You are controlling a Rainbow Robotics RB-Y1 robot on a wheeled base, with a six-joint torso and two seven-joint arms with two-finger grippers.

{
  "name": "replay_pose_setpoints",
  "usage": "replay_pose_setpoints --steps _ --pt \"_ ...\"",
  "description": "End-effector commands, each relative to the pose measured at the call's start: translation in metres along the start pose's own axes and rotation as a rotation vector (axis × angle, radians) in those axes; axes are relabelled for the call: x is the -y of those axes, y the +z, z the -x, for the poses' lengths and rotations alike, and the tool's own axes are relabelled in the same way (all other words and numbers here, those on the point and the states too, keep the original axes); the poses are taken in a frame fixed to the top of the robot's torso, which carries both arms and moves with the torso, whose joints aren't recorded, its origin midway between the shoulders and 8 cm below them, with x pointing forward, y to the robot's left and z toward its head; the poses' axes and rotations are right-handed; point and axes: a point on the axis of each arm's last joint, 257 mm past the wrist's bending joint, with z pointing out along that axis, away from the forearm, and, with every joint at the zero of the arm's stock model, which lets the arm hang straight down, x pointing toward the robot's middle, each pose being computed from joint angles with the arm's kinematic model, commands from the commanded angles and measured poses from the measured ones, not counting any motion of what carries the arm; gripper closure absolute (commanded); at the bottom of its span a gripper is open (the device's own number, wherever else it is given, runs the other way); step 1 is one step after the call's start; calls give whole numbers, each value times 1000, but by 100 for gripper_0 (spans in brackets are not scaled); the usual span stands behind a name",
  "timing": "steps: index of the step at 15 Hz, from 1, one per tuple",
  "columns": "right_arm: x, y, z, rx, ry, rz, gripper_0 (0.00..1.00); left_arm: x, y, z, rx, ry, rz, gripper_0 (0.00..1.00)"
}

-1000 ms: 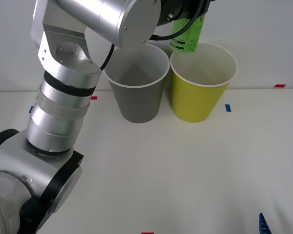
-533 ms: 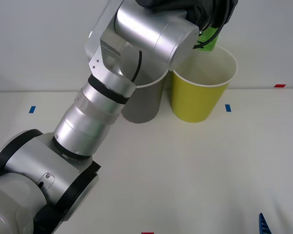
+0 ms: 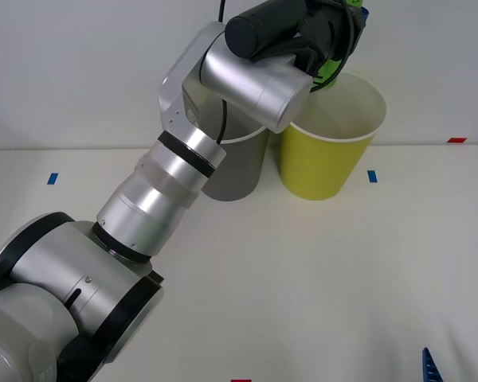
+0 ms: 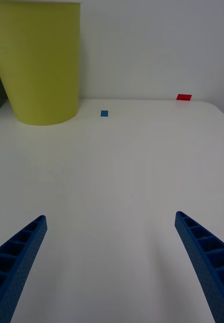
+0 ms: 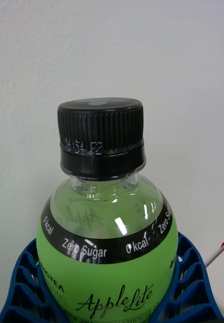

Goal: Put cans in the gray bin and PET bottles in the light green bin.

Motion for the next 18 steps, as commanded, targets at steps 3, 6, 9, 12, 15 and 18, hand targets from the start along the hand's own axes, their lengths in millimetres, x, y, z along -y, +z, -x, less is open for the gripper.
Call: replay_pose_setpoints --steps 3,6,9,12,15,18 --pt "0 0 0 0 0 0 12 2 0 0 -1 -32 -7 100" --pt "0 0 0 0 0 0 12 4 0 -1 -3 -51 -13 100" --pt "0 0 0 0 0 0 12 13 0 -6 -11 -46 -28 100" --pt "0 0 0 0 0 0 12 21 1 -8 -15 -43 -40 100" --pt "0 0 0 0 0 0 12 25 1 -10 -19 -49 -46 0" --pt "0 0 0 0 0 0 12 25 1 -9 -16 -40 -45 0"
